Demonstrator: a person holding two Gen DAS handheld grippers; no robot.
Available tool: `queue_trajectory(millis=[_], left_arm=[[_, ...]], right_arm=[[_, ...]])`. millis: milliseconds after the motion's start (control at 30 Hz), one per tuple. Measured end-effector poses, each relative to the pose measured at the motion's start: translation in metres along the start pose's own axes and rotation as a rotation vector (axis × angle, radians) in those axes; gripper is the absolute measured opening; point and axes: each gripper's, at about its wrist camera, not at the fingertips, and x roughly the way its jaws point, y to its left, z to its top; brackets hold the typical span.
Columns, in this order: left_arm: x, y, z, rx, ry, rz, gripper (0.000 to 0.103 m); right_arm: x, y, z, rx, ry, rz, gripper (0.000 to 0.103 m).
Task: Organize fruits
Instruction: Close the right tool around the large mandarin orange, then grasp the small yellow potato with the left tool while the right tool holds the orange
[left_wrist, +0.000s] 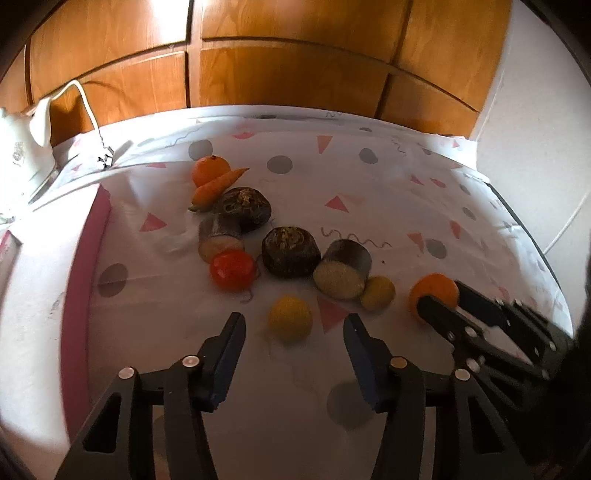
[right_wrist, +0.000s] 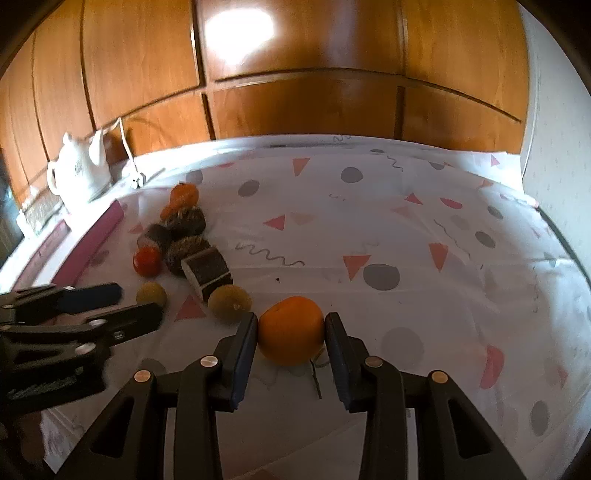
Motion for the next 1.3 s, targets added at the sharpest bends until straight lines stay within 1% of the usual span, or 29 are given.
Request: queue_trajectory(millis=[33,100,133,167,200,300,367,433,500,600,767,933,1000,1067,1167,1233,1300], left_arm=[[0.004,0.001,0.001,-0.009,0.003,0.008,0.049],[0.013,0.003,0.003,-0.020,0.016,0.014,0.045],[0.015,0.004,0.004,-0.017,0.011,0.023,0.040],[0.016,0.003,0.004,-0.009,-0.002,0.033,0.030],[0.017,0.004,0.004,-0.006,-0.005,0.029,0.024],[0.011,0.010,0.001,-0.027,-0.028,0.000,0.025],[0.004,0.012,-0.006,-0.009,-0.055,0.013,0.025],[-0.001,0.015,-0.016,-0.004,-0.065,0.023,0.025],[-0.001,0.018,-0.023,0.000,-0.098,0.018,0.025],[0.002,0.015,-0.023,0.008,-0.097,0.037,0.025],[0.002,0.018,-0.025,0.000,-0.101,0.025,0.025],[-0.003,0.015,-0.023,0.018,-0.094,0.043,0.024],[-0.008,0.016,-0.025,0.011,-0.091,0.041,0.024],[-0.016,0.018,-0.026,0.010,-0.110,0.053,0.024],[-0.030,0.025,-0.028,-0.012,-0.118,0.051,0.024],[-0.038,0.027,-0.029,-0.013,-0.123,0.063,0.024],[-0.048,0.033,-0.029,-0.028,-0.143,0.062,0.024]], right_arm=[[0.000,-0.001,0.000,0.010,-0.007,0.007,0.038],[0.002,-0.004,-0.001,0.024,-0.019,0.018,0.038],[0.002,-0.003,-0.001,0.025,-0.021,0.019,0.038],[0.003,-0.003,0.000,0.025,-0.021,0.021,0.038],[0.004,-0.003,0.000,0.026,-0.019,0.024,0.038],[0.006,-0.004,0.001,0.032,-0.015,0.029,0.038],[0.006,-0.004,0.000,0.034,-0.013,0.032,0.038],[0.006,-0.005,0.000,0.035,-0.010,0.036,0.038],[0.008,-0.005,-0.001,0.036,-0.004,0.045,0.039],[0.012,-0.006,-0.003,0.042,0.022,0.070,0.039],[0.012,-0.005,-0.004,0.037,0.023,0.061,0.039],[0.011,0.001,-0.002,0.004,0.023,0.031,0.038],[0.010,0.002,-0.002,-0.004,0.024,0.027,0.038],[0.009,0.003,-0.001,-0.009,0.028,0.023,0.038],[0.006,0.006,0.001,-0.024,0.034,0.000,0.037],[0.003,0.007,0.002,-0.030,0.032,-0.009,0.037],[-0.001,0.009,0.003,-0.032,0.029,-0.015,0.037]])
